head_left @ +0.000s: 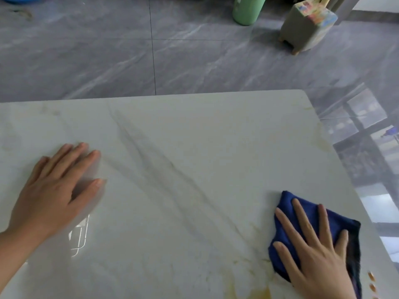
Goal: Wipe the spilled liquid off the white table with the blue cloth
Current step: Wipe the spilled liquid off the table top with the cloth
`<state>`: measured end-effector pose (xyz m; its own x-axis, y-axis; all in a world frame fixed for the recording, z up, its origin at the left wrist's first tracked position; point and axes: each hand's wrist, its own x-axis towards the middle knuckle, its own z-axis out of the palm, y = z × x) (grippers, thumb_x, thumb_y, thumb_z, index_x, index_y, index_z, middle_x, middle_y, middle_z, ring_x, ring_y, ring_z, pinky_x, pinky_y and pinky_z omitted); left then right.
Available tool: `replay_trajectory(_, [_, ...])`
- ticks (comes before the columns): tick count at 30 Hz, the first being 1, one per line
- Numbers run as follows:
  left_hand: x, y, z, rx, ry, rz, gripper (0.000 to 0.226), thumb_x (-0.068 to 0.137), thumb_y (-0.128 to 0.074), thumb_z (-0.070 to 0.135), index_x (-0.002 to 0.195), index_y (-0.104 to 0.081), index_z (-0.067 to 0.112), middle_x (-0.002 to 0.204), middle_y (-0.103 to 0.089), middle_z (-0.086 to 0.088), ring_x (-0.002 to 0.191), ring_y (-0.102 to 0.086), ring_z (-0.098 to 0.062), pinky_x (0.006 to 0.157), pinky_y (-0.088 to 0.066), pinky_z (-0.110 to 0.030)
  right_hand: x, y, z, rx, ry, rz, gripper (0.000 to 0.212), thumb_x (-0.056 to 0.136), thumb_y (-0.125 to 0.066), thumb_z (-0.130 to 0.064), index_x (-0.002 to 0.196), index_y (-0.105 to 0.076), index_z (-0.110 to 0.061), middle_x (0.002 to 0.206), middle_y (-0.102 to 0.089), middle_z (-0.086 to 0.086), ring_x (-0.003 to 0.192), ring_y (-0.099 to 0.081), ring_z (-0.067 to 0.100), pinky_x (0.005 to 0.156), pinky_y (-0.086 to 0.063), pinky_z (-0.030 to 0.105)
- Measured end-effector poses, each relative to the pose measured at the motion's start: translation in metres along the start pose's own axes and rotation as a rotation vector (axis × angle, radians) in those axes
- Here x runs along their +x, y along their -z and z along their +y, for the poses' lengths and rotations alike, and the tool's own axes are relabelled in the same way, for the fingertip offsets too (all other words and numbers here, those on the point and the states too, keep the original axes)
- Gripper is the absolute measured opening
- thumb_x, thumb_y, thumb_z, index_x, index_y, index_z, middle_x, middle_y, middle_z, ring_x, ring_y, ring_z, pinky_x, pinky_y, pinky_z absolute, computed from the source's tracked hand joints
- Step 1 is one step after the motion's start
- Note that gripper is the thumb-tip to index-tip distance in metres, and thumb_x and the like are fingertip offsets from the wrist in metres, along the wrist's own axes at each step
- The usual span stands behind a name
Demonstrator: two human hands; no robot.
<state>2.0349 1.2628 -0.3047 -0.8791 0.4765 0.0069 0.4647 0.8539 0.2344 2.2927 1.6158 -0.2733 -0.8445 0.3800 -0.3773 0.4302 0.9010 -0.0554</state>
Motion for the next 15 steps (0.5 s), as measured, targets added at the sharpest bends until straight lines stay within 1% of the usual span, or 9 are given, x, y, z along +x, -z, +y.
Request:
replay_trajectory(2, [0.001, -0.004, -0.006, -0.007, -0.001, -0.011, 0.067, 0.083, -0.024, 0.062, 0.136, -0.041, 0.027, 0.148, -0.036, 0.000, 0.138, -0.029, -0.026, 0.109, -0.022, -0.050, 0.023, 0.006, 0.012, -0.013, 0.045, 0.072, 0.058, 0.084, 0.003, -0.070, 0.140, -0.006, -0.056, 0.154, -0.003, -0.015, 0.143, 0.010, 0.022, 0.102, -0.014, 0.071])
replay_trajectory(3, [0.002, -0.006, -0.010, -0.019, -0.007, -0.013, 0.066, 0.083, -0.024, 0.062, 0.137, -0.040, 0.028, 0.149, -0.033, 0.004, 0.138, -0.028, -0.026, 0.111, -0.022, -0.051, 0.038, 0.008, 0.023, 0.006, 0.041, 0.125, 0.053, 0.081, 0.006, -0.072, 0.134, 0.008, -0.062, 0.152, 0.008, -0.021, 0.141, 0.022, 0.017, 0.108, -0.004, 0.066])
replay_trajectory(5, [0.002, -0.012, -0.018, -0.064, -0.024, -0.015, 0.065, 0.084, -0.022, 0.065, 0.138, -0.036, 0.031, 0.151, -0.027, 0.011, 0.140, -0.025, -0.024, 0.112, -0.021, -0.055, 0.066, 0.013, 0.044, 0.032, -0.028, 0.175, 0.046, 0.083, 0.001, -0.071, 0.126, 0.017, -0.065, 0.153, 0.013, -0.021, 0.140, 0.024, 0.016, 0.110, 0.003, 0.062])
replay_trajectory(8, [0.004, -0.020, -0.028, -0.105, -0.008, -0.014, 0.062, 0.084, -0.022, 0.068, 0.139, -0.030, 0.041, 0.153, -0.020, 0.016, 0.143, -0.018, -0.016, 0.112, -0.020, -0.055, 0.075, 0.021, 0.064, 0.029, -0.123, 0.136, 0.047, 0.085, -0.003, -0.069, 0.129, 0.013, -0.062, 0.156, 0.007, -0.017, 0.143, 0.017, 0.018, 0.110, 0.002, 0.061])
replay_trajectory(10, [0.005, -0.022, -0.032, -0.092, -0.010, -0.018, 0.061, 0.084, -0.022, 0.069, 0.139, -0.028, 0.044, 0.153, -0.019, 0.018, 0.143, -0.017, -0.014, 0.112, -0.021, -0.055, 0.053, 0.018, 0.074, 0.054, -0.162, 0.109, 0.053, 0.080, -0.002, -0.068, 0.131, 0.009, -0.061, 0.154, 0.008, -0.019, 0.143, 0.016, 0.018, 0.111, 0.000, 0.061])
replay_trajectory(12, [0.005, -0.023, -0.034, -0.080, -0.021, -0.011, 0.061, 0.084, -0.022, 0.068, 0.139, -0.028, 0.043, 0.153, -0.021, 0.016, 0.142, -0.020, -0.016, 0.112, -0.022, -0.056, 0.017, 0.007, 0.074, 0.065, -0.213, 0.105, 0.066, 0.076, -0.006, -0.068, 0.140, -0.010, -0.052, 0.149, 0.007, -0.022, 0.144, 0.009, 0.023, 0.108, -0.008, 0.065])
replay_trajectory(13, [0.005, -0.023, -0.033, -0.087, -0.020, -0.005, 0.061, 0.084, -0.022, 0.068, 0.139, -0.028, 0.043, 0.152, -0.022, 0.014, 0.142, -0.020, -0.017, 0.112, -0.022, -0.056, -0.002, 0.001, 0.069, 0.055, -0.198, 0.103, 0.070, 0.078, -0.010, -0.067, 0.143, -0.020, -0.044, 0.149, 0.004, -0.021, 0.144, 0.001, 0.027, 0.103, -0.015, 0.070])
replay_trajectory(14, [0.005, -0.022, -0.031, -0.098, -0.020, -0.001, 0.061, 0.085, -0.022, 0.068, 0.139, -0.029, 0.042, 0.152, -0.023, 0.012, 0.142, -0.021, -0.019, 0.112, -0.022, -0.056, -0.020, -0.005, 0.061, 0.023, -0.143, 0.105, 0.068, 0.082, -0.012, -0.066, 0.143, -0.025, -0.040, 0.152, 0.002, -0.019, 0.142, -0.005, 0.030, 0.096, -0.022, 0.073])
replay_trajectory(15, [0.005, -0.021, -0.029, -0.100, -0.026, 0.002, 0.062, 0.085, -0.022, 0.067, 0.139, -0.032, 0.039, 0.152, -0.025, 0.009, 0.141, -0.023, -0.021, 0.112, -0.021, -0.056, -0.034, -0.011, 0.049, -0.021, -0.059, 0.106, 0.063, 0.086, -0.011, -0.065, 0.143, -0.022, -0.041, 0.154, 0.003, -0.018, 0.142, -0.006, 0.030, 0.089, -0.028, 0.073])
